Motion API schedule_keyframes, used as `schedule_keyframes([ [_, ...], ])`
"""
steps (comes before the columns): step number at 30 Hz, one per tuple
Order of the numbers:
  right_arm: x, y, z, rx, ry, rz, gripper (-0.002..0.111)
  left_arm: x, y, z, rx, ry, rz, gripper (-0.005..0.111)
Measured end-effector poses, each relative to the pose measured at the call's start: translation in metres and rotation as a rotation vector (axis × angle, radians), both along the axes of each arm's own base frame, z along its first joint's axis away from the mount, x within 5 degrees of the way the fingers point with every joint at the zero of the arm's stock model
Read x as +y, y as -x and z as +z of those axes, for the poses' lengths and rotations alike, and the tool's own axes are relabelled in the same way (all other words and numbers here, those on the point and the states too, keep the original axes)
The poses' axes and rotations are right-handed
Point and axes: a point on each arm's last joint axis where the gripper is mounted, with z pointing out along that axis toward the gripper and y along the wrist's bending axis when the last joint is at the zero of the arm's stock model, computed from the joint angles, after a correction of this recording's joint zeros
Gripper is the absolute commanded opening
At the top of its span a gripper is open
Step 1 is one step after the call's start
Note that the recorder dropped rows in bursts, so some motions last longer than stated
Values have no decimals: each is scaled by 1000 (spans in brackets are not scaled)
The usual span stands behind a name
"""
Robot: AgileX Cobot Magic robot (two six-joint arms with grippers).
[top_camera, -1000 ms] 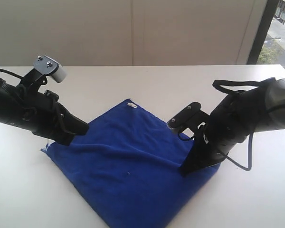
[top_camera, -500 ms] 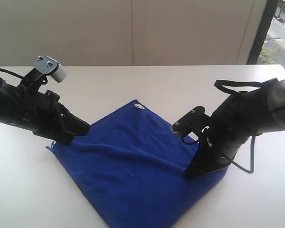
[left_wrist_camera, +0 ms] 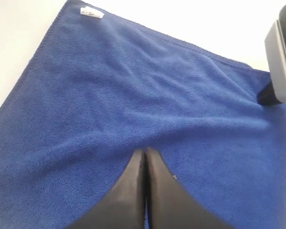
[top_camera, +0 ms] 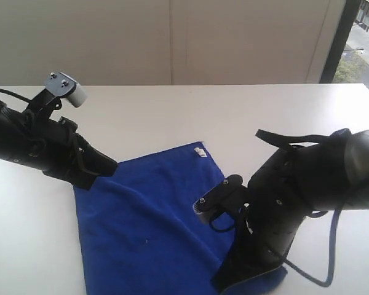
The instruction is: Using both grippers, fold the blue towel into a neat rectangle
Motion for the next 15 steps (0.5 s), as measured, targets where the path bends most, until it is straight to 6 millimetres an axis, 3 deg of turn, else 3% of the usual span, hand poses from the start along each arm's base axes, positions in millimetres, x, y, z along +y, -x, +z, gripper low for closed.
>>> schedule_keyframes([
  [4, 0, 8, 16, -6, -15, -4, 0, 0, 0, 0, 2, 1, -3, 0],
  [7, -1, 5, 39, -141, -63, 39, 0, 0, 0, 0, 2, 1, -3, 0],
  [9, -1, -13, 63, -323, -127, 77, 0, 0, 0, 0, 3, 3, -2, 0],
  [11, -5, -46, 82, -448, -167, 46, 0, 0, 0, 0, 1, 2, -4, 0],
  [12, -10, -74, 87, -488, -166, 23, 0, 0, 0, 0, 1, 2, -4, 0],
  [13, -10, -86, 84, -485, -159, 25, 0, 0, 0, 0, 1, 2, -4, 0],
  [15, -8, -128, 72, -434, -167, 83, 0, 0, 2, -2, 8, -2, -1, 0],
])
